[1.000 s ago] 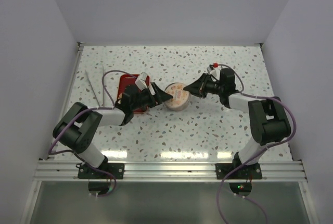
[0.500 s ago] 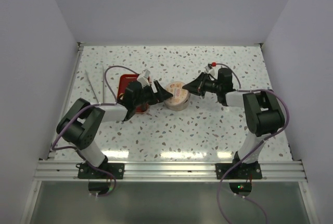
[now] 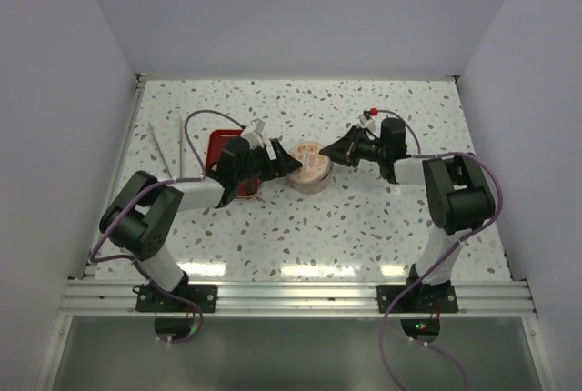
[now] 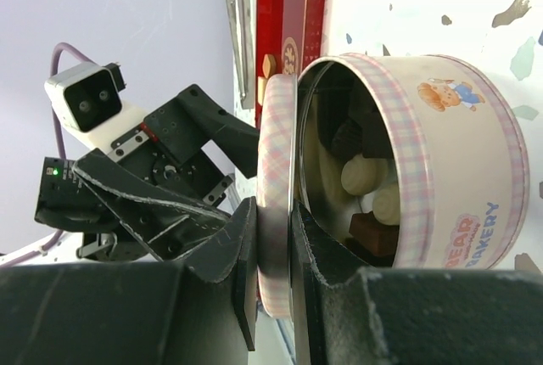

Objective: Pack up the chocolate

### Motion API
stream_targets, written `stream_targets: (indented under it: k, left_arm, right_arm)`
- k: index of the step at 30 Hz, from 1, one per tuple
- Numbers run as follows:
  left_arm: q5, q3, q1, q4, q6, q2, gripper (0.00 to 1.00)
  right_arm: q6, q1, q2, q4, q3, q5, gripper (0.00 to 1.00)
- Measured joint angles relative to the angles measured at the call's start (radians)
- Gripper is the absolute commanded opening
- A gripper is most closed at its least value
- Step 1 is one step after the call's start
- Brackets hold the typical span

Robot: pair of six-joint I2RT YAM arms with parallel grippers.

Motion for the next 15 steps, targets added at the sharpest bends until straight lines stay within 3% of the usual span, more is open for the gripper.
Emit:
stream_targets:
  k: [15]
  left_arm:
    - [0.02, 0.077, -0.006, 0.097, 0.009, 0.0, 0.84]
  right_arm:
    - [-0.024, -0.014, 0.011, -0.009, 0.0, -0.002, 0.09]
